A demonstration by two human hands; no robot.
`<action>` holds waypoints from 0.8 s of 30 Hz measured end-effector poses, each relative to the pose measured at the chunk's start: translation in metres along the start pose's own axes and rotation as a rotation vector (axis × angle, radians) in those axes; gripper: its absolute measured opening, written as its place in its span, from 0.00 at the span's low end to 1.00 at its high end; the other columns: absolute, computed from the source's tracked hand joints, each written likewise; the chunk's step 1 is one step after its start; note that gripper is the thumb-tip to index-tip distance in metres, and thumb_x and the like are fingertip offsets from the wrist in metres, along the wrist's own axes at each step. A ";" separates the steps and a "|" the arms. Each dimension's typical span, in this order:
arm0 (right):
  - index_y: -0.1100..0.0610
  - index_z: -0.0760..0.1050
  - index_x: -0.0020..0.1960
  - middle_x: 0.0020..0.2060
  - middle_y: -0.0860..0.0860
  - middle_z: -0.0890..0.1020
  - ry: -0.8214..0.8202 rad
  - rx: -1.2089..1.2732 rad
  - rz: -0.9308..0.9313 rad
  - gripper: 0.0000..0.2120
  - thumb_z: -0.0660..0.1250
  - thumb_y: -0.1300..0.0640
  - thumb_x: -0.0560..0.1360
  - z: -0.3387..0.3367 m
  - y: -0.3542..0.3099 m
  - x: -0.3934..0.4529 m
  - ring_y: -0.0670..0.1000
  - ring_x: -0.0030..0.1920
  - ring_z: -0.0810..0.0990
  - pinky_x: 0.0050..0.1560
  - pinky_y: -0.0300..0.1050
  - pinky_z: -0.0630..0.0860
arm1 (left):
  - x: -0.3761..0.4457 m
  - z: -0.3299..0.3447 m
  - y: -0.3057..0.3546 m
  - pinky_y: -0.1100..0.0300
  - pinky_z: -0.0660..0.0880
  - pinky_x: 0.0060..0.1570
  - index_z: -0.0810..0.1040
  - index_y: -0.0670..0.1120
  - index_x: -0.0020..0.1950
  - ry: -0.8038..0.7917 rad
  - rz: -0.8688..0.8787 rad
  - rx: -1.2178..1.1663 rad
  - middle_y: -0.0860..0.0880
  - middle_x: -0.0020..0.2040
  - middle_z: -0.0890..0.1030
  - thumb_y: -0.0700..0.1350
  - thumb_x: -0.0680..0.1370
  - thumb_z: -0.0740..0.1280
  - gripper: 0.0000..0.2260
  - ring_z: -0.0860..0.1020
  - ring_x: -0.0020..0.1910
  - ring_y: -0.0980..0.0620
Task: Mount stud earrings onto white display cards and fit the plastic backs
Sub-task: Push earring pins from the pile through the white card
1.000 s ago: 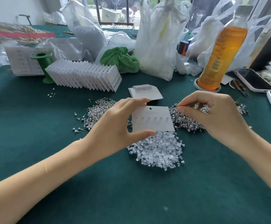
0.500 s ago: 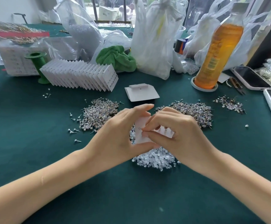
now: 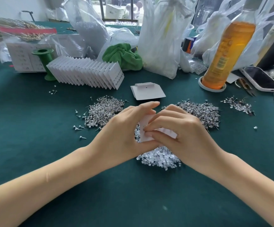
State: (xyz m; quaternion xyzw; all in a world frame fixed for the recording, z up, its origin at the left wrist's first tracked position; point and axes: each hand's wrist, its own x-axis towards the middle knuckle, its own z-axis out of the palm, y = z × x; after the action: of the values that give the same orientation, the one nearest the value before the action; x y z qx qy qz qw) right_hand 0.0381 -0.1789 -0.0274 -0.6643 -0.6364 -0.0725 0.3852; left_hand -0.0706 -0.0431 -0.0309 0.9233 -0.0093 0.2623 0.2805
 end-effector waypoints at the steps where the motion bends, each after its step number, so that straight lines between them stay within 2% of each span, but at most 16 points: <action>1: 0.61 0.83 0.42 0.41 0.47 0.82 -0.012 0.005 -0.003 0.03 0.70 0.63 0.71 0.000 0.000 0.000 0.54 0.43 0.76 0.45 0.48 0.75 | 0.000 0.000 0.000 0.71 0.68 0.57 0.70 0.44 0.67 -0.002 -0.007 -0.001 0.54 0.55 0.79 0.57 0.67 0.70 0.32 0.75 0.54 0.58; 6: 0.62 0.84 0.46 0.45 0.49 0.83 -0.020 0.027 0.001 0.05 0.70 0.63 0.73 0.000 0.001 -0.001 0.55 0.45 0.77 0.48 0.45 0.74 | 0.000 -0.001 0.001 0.67 0.70 0.57 0.70 0.45 0.68 -0.006 -0.026 -0.018 0.53 0.55 0.80 0.57 0.67 0.70 0.32 0.76 0.55 0.57; 9: 0.60 0.83 0.49 0.45 0.49 0.83 0.026 0.057 0.023 0.06 0.70 0.64 0.73 -0.003 -0.001 -0.001 0.54 0.46 0.78 0.49 0.42 0.74 | 0.000 -0.001 0.001 0.65 0.71 0.56 0.70 0.46 0.67 -0.001 -0.029 -0.007 0.53 0.55 0.80 0.57 0.67 0.73 0.32 0.77 0.54 0.56; 12: 0.56 0.83 0.51 0.44 0.46 0.83 0.151 0.050 0.132 0.09 0.72 0.64 0.72 -0.016 0.001 0.000 0.48 0.43 0.78 0.45 0.32 0.71 | 0.000 -0.003 -0.001 0.63 0.72 0.56 0.69 0.49 0.68 0.000 -0.058 0.017 0.53 0.56 0.79 0.57 0.66 0.76 0.34 0.77 0.54 0.56; 15: 0.49 0.82 0.48 0.43 0.38 0.81 0.215 -0.008 0.296 0.07 0.72 0.59 0.72 -0.035 0.016 0.000 0.41 0.42 0.75 0.44 0.28 0.67 | 0.000 -0.004 -0.004 0.64 0.70 0.58 0.68 0.51 0.68 -0.002 -0.092 0.027 0.53 0.57 0.79 0.58 0.66 0.75 0.34 0.76 0.55 0.57; 17: 0.45 0.81 0.44 0.46 0.41 0.80 0.151 -0.074 0.420 0.05 0.72 0.55 0.72 -0.043 0.030 -0.002 0.40 0.47 0.73 0.47 0.31 0.65 | 0.000 -0.005 -0.006 0.64 0.69 0.59 0.69 0.51 0.68 -0.003 -0.111 0.026 0.53 0.57 0.79 0.58 0.66 0.74 0.33 0.76 0.55 0.57; 20: 0.44 0.81 0.41 0.56 0.46 0.77 -0.019 -0.198 0.541 0.06 0.74 0.56 0.71 -0.048 0.046 -0.006 0.44 0.58 0.68 0.54 0.35 0.59 | 0.000 -0.006 -0.009 0.64 0.69 0.59 0.68 0.52 0.69 -0.003 -0.136 0.018 0.54 0.57 0.79 0.62 0.66 0.71 0.34 0.76 0.56 0.57; 22: 0.43 0.80 0.39 0.59 0.47 0.77 -0.110 -0.229 0.548 0.09 0.75 0.57 0.71 -0.046 0.049 -0.007 0.46 0.60 0.68 0.58 0.40 0.60 | 0.000 -0.007 -0.011 0.67 0.68 0.59 0.68 0.53 0.69 0.004 -0.151 0.013 0.55 0.57 0.79 0.64 0.65 0.70 0.35 0.76 0.56 0.58; 24: 0.43 0.81 0.39 0.59 0.46 0.77 -0.120 -0.234 0.530 0.09 0.75 0.56 0.71 -0.045 0.048 -0.007 0.45 0.58 0.68 0.59 0.44 0.61 | 0.000 -0.008 -0.013 0.68 0.68 0.58 0.68 0.53 0.69 0.008 -0.154 0.013 0.55 0.57 0.79 0.65 0.65 0.70 0.35 0.75 0.56 0.59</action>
State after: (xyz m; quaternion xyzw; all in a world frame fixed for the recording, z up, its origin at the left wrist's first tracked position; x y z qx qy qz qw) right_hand 0.0978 -0.2068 -0.0205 -0.8504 -0.4497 -0.0026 0.2731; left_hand -0.0723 -0.0283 -0.0323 0.9220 0.0647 0.2438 0.2938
